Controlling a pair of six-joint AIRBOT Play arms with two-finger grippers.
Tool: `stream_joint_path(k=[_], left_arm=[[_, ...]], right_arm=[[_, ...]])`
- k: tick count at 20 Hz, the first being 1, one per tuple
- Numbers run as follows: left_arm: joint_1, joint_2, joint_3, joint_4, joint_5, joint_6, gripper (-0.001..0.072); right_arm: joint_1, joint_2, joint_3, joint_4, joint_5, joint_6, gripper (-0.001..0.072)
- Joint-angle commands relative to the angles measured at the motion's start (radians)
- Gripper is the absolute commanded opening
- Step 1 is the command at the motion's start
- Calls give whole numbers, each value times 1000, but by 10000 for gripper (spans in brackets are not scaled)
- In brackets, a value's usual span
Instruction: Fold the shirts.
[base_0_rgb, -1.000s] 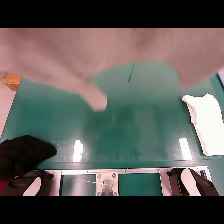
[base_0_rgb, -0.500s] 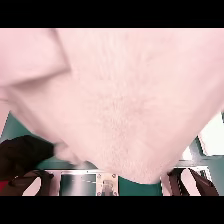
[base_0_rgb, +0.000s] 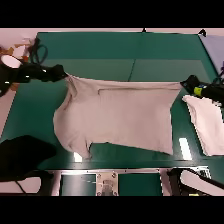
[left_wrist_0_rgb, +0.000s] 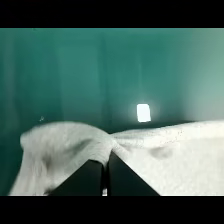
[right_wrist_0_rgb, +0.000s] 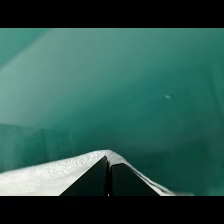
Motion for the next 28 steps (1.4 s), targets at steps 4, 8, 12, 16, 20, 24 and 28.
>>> stream_joint_path(k=[4,8,12,16,20,24,28], left_arm=[[0,-252,198,-217,187,114,26],[0,-252,306,-215,250,114,26],[0,-255,304,-129,193,111,26],[0,-275,304,58,57,69,26],[0,-326,304,129,-32,69,27],[0,-357,304,130,-55,70,26],[0,-358,304,134,-86,70,27]], right_arm=[[12,-394,338,51,-14,-10,12],[12,-481,543,51,52,32,12],[12,-487,563,32,116,32,12],[16,-486,536,-56,267,40,11],[19,-486,420,-106,332,62,11],[22,-486,310,-112,327,61,11],[21,-486,310,-127,320,62,12]])
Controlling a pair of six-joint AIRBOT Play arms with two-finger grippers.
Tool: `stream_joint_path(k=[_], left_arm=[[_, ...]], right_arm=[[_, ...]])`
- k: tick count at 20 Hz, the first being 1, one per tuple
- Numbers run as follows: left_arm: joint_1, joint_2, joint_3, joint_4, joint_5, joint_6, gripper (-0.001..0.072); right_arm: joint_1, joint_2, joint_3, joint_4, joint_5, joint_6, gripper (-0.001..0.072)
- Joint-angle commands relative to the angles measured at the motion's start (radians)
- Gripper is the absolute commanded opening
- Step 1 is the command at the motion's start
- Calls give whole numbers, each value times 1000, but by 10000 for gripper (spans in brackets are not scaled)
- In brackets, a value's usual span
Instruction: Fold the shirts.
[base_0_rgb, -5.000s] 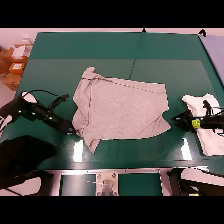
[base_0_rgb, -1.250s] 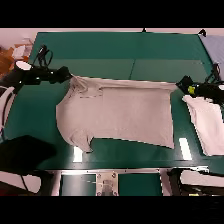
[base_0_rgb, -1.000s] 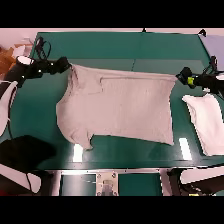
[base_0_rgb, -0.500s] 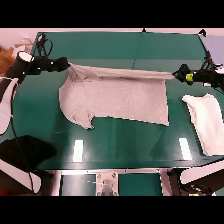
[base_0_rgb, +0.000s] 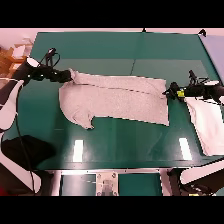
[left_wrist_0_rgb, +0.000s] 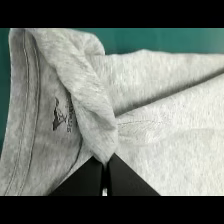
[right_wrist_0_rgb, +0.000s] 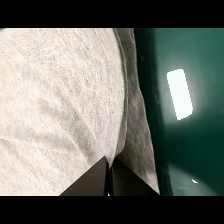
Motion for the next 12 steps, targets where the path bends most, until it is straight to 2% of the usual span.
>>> stream_joint_path(k=[1,2,3,4,8,10,12], left_arm=[[0,-5,2,10,-45,-1,28],[0,-3,7,13,-70,-2,93],[0,2,24,32,-113,-3,424],[6,6,57,59,-174,-34,612],[81,7,227,144,-546,-203,607],[122,8,208,148,-718,-276,606],[134,49,93,149,-787,-293,590]], right_arm=[[0,0,-13,-13,5,2,14],[-4,0,1,-13,21,2,86],[-16,1,29,-13,62,2,256],[-31,2,64,-13,119,3,300],[-110,94,109,-26,245,40,285],[-136,185,31,-71,246,40,285],[-151,289,-117,-79,220,40,254]])
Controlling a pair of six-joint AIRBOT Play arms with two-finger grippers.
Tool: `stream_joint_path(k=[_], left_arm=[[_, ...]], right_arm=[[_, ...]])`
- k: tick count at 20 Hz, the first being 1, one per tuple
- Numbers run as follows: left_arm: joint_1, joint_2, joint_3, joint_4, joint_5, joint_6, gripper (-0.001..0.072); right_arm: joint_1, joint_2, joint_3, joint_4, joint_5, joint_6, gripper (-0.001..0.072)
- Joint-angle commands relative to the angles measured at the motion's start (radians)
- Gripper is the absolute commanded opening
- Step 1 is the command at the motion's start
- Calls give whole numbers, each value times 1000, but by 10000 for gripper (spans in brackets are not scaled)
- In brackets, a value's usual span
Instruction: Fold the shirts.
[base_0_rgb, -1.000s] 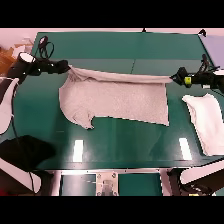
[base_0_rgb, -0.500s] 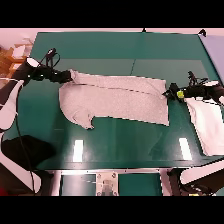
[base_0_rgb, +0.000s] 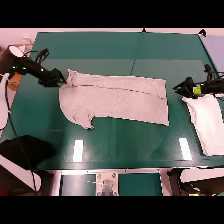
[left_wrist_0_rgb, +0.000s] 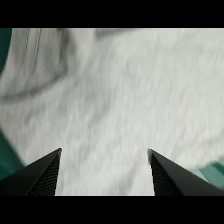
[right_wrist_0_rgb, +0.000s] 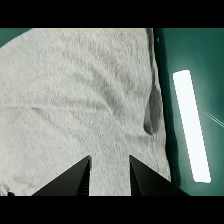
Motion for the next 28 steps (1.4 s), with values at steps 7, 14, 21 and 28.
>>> stream_joint_path(k=[7,14,21,28], left_arm=[[45,500,-829,42,116,-45,479],[-60,600,-1170,-232,587,-11,478],[-176,581,-1168,-348,903,-11,356],[-176,581,-1119,-333,731,34,26]], right_arm=[[-82,521,-679,-13,-137,44,242],[-71,594,-903,99,-338,39,249],[-68,593,-911,145,-338,14,272],[40,534,-919,245,-450,17,418]])
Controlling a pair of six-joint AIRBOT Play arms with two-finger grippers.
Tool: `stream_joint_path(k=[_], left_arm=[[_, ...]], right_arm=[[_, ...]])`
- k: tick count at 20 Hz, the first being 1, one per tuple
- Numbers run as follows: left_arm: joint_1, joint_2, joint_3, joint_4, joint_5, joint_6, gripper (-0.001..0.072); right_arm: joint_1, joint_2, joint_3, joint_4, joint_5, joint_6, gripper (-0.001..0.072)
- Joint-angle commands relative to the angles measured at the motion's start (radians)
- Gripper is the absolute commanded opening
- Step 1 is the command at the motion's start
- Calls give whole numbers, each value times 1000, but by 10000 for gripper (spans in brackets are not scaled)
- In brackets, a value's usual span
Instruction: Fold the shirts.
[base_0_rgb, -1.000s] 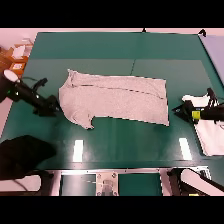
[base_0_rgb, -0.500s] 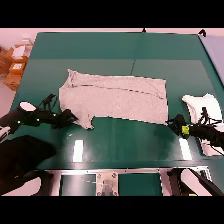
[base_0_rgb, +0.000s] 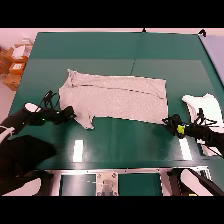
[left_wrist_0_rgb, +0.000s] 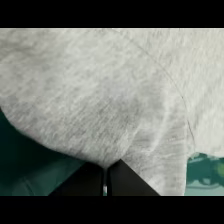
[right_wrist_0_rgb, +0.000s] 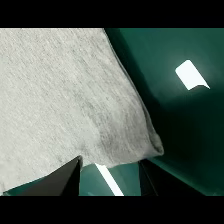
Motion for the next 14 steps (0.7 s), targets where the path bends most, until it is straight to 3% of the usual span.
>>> stream_joint_path(k=[1,2,3,4,5,8,11,14], left_arm=[[-2,2,34,-9,-64,25,26],[-2,2,36,-11,-64,25,26],[-2,2,35,-8,-77,27,27],[-2,2,35,-9,-103,45,26],[-2,2,35,-5,-138,51,26],[-2,37,35,100,-277,24,24],[-2,179,30,356,-383,-142,24],[-2,324,28,432,-475,-213,24]], right_arm=[[49,-34,-2,77,-94,2,416],[60,-47,-2,114,-135,2,401],[66,-59,-2,158,-155,2,291],[69,-73,-2,202,-160,-3,117],[69,-80,0,214,-161,-19,12],[12,-77,38,143,-87,-73,13],[-125,-65,109,-18,71,-35,12],[-231,-30,149,-149,181,22,12]])
